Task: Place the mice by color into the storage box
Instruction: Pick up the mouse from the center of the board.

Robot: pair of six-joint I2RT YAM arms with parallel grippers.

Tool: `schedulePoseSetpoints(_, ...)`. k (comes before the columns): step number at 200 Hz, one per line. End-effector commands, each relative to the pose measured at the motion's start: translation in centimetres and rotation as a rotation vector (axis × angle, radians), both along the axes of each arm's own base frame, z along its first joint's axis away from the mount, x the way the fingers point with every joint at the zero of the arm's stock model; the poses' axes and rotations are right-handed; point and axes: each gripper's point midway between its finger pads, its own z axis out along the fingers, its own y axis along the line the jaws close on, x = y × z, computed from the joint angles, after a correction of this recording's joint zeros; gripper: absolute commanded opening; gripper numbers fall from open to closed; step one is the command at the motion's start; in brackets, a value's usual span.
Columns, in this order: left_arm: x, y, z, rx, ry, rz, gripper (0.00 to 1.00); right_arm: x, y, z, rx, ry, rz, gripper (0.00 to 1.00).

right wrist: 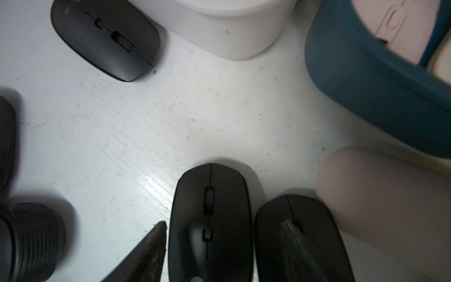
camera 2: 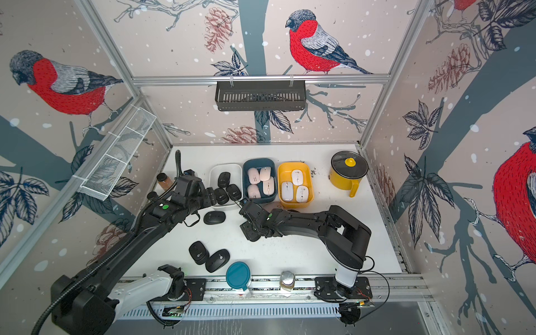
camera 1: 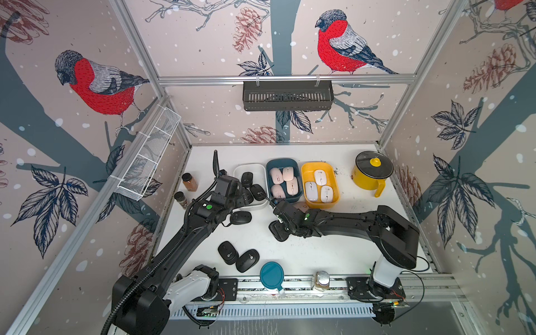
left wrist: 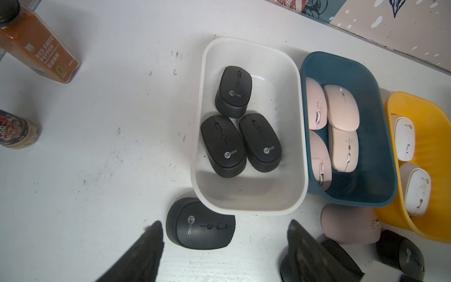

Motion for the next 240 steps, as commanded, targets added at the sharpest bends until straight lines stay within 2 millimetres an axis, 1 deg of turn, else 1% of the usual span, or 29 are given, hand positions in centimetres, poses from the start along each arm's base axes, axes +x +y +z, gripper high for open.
schedulePoseSetpoints(1, 0.0, -0.1, 0.1, -0.022, -0.010, 0.006, 0.79, -0.7, 0.4, -0.3, 0.017, 0.035, 0.004, 0.74)
schedulePoseSetpoints(60, 0.1, -0.5, -0.4, -0.036, -0.011, -0.005, 0.79, -2.0, 0.3, -1.6, -0.012, 0.077, 0.011, 0.72)
schedulePoseSetpoints(119, 0.2, -0.7, -0.8, -0.034, -0.003, -0.017, 0.79, -2.8, 0.3, -2.6, -0.024, 0.107, 0.008, 0.73)
schedulePoseSetpoints(149, 0.1, -0.7, -0.8, -0.035, -0.005, -0.018, 0.79, -2.2, 0.2, -3.1, -0.055, 0.094, -0.017, 0.75)
schedulePoseSetpoints(174, 0.1, -0.6, -0.6, -0.038, -0.011, -0.016, 0.79, -1.8, -0.3, -3.6, -0.089, 0.080, -0.044, 0.73)
schedulePoseSetpoints(181, 0.1, -0.6, -0.6, -0.039, -0.014, -0.015, 0.79, -1.7, -0.3, -3.7, -0.093, 0.076, -0.049, 0.72)
schedulePoseSetpoints(195, 0.1, -0.6, -0.4, -0.041, -0.020, -0.013, 0.80, -1.6, -0.4, -3.6, -0.096, 0.072, -0.056, 0.65)
schedulePoseSetpoints(203, 0.1, -0.6, -0.4, -0.041, -0.025, -0.012, 0.79, -1.7, -0.4, -3.6, -0.098, 0.073, -0.054, 0.63)
schedulePoseSetpoints(219, 0.2, -0.6, -0.2, -0.043, -0.032, -0.012, 0.79, -1.5, -0.3, -3.0, -0.087, 0.065, -0.060, 0.61)
schedulePoseSetpoints(240, 0.3, -0.5, 0.1, -0.042, -0.042, -0.008, 0.79, -1.1, 0.0, -1.8, -0.059, 0.051, -0.071, 0.59)
